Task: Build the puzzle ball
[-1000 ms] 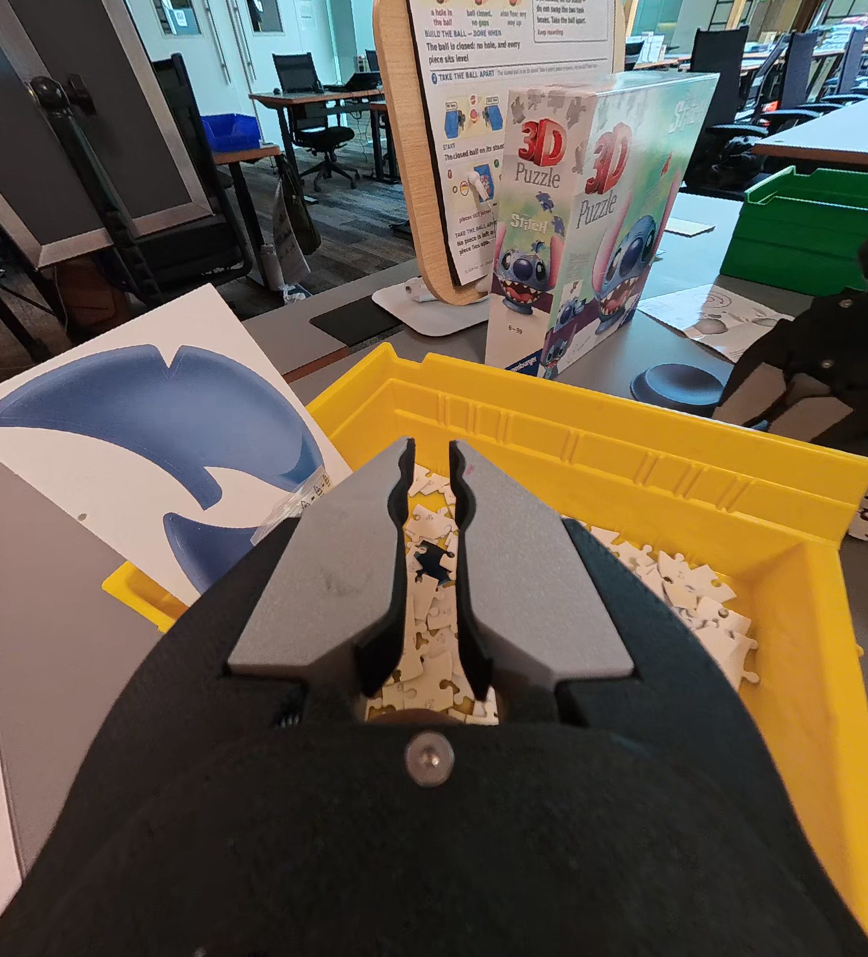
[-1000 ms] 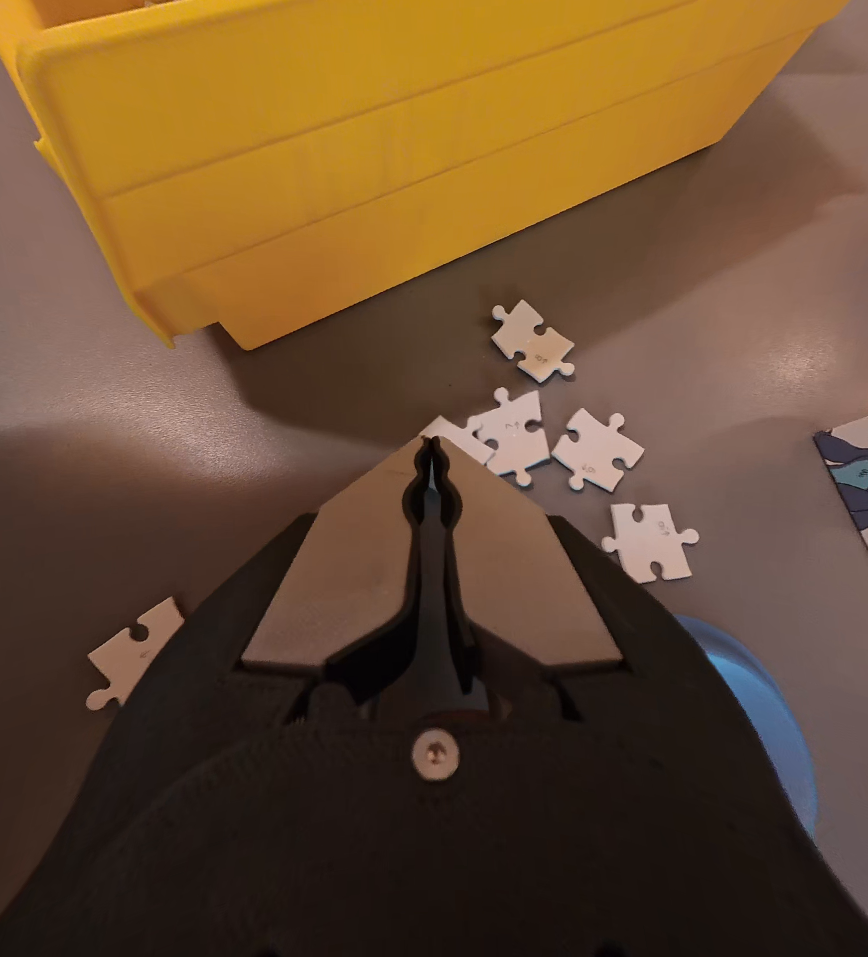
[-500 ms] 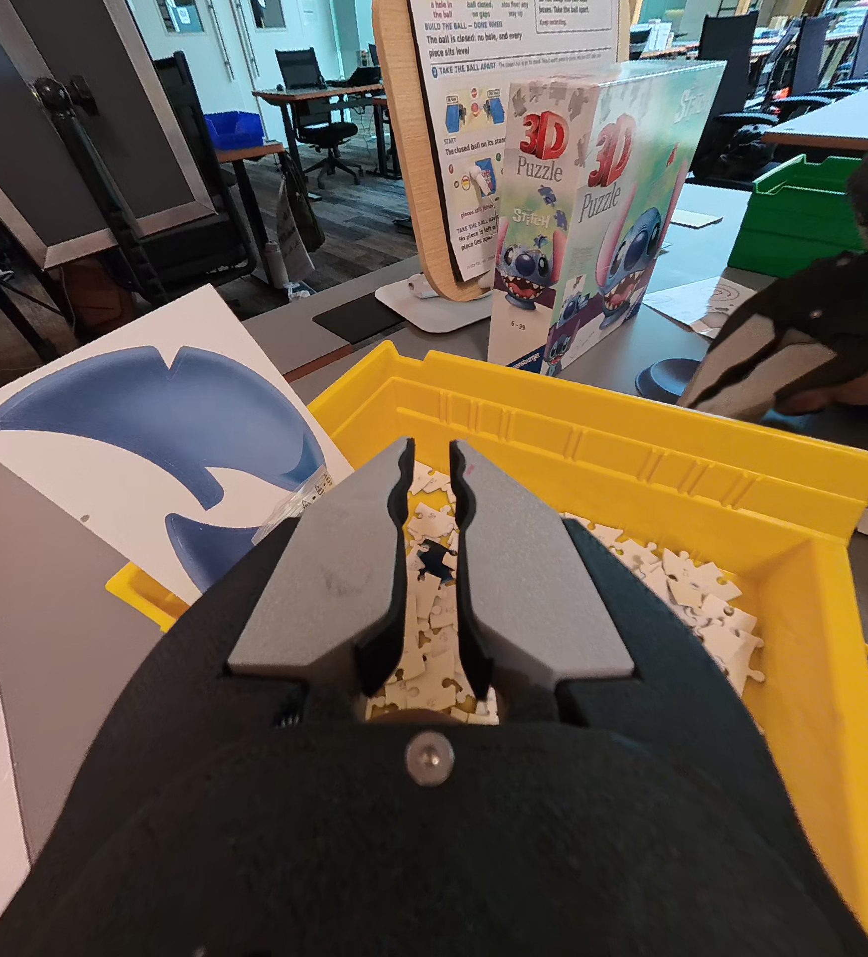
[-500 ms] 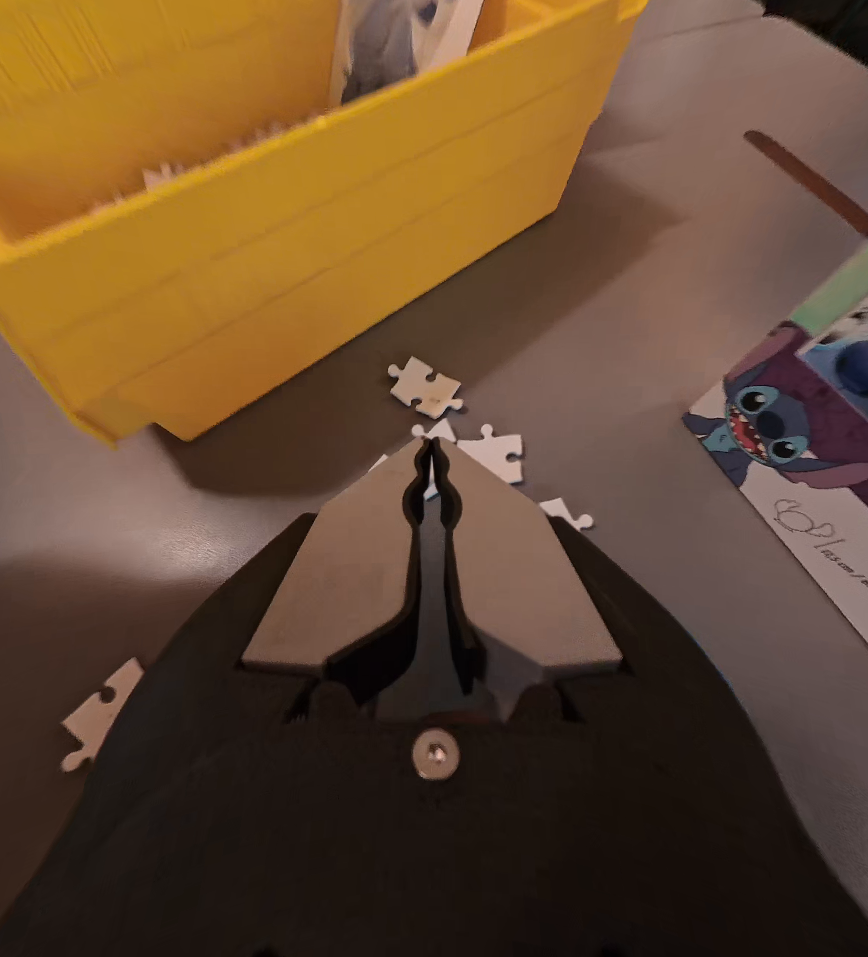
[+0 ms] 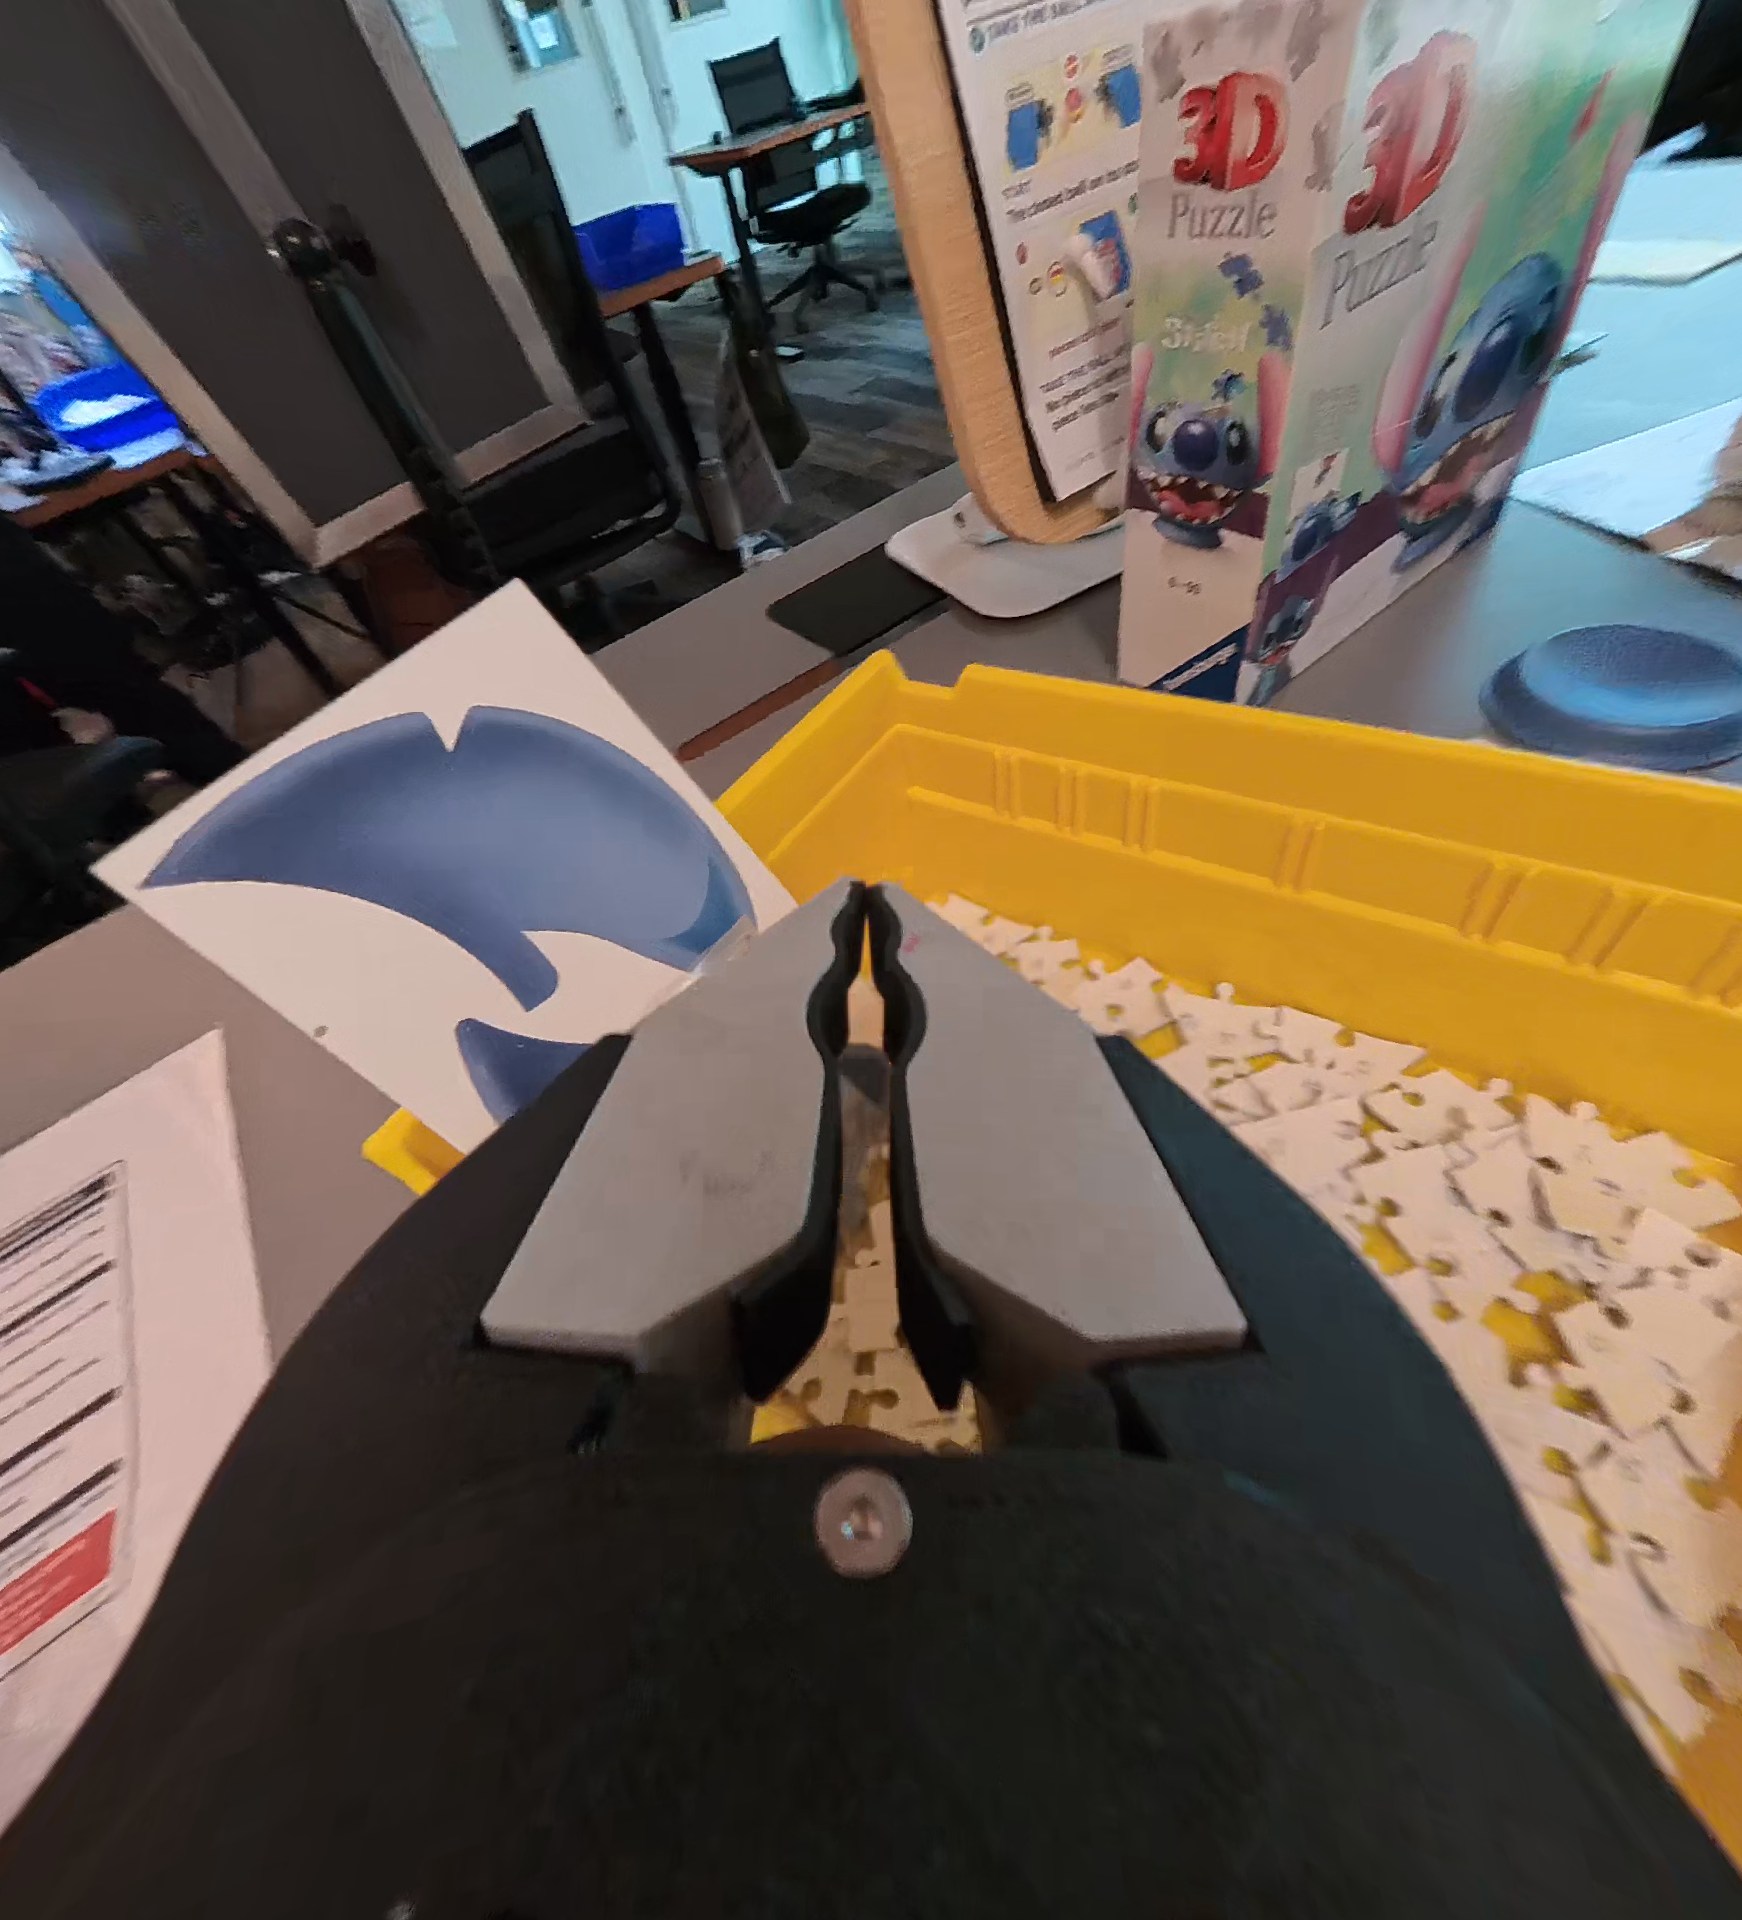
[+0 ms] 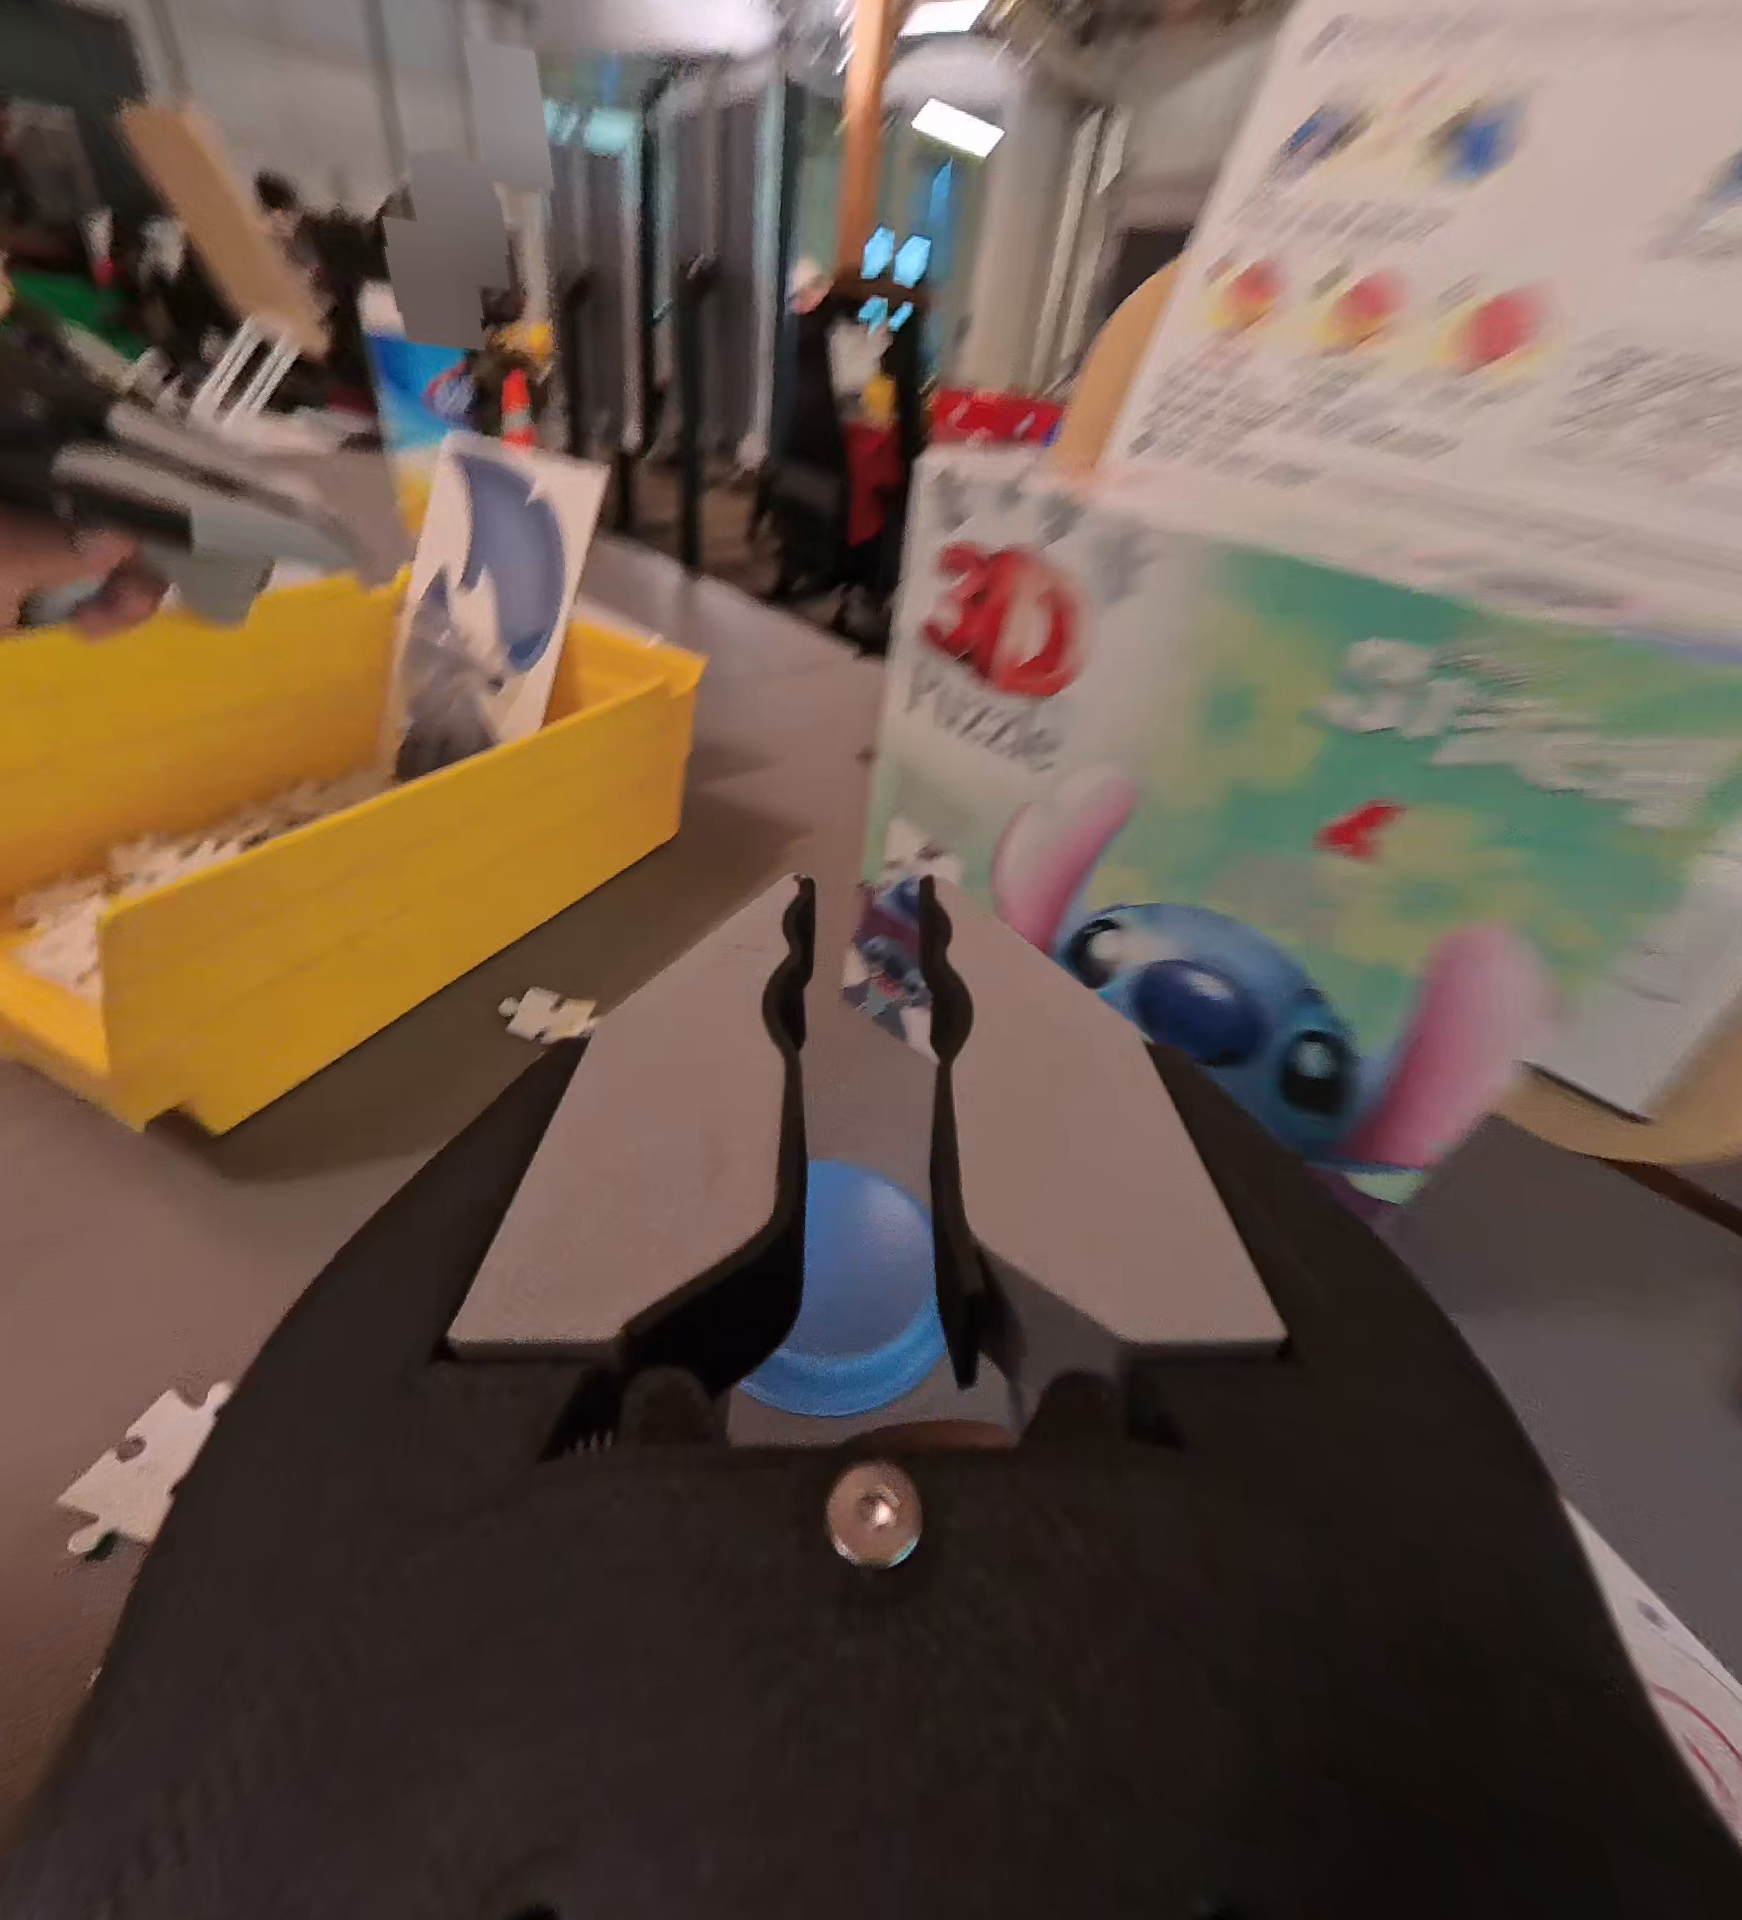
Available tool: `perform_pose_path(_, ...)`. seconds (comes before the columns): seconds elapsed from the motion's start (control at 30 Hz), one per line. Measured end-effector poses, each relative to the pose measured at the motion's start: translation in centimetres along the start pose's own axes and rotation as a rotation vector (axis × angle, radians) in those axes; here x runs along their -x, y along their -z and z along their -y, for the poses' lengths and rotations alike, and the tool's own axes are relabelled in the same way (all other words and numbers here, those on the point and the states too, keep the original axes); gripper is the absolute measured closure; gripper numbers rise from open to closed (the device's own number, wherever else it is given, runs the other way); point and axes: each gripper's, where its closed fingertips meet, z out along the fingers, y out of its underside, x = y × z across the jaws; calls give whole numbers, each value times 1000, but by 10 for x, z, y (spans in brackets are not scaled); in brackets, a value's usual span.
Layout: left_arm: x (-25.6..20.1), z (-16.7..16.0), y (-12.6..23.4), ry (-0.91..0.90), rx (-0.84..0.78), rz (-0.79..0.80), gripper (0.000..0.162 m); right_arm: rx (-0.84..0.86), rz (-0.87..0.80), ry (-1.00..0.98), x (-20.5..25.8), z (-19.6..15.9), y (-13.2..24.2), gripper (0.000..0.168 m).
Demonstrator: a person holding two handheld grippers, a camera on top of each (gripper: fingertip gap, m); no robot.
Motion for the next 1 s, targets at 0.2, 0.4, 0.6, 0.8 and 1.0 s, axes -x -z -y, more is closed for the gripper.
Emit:
perform_pose_path(0.2,13,-7,-8,-148,93,181,162,-55,-102,-212,-33,4,81,130)
perform_pose_path(0.4,24,-8,-18,-104,118,192,162,72,-159,-233,-31,-45,126,131)
perform_pose_path(0.6,40,-7,-20,-49,124,203,162,188,-251,-169,-33,-70,158,130)
perform_pose_path(0.8,40,45,38,112,-14,215,154,177,-247,-229,-35,-83,177,130)
perform_pose_path(1.0,-171,81,62,176,-38,-543,131,226,-190,-229,-33,-100,152,128)
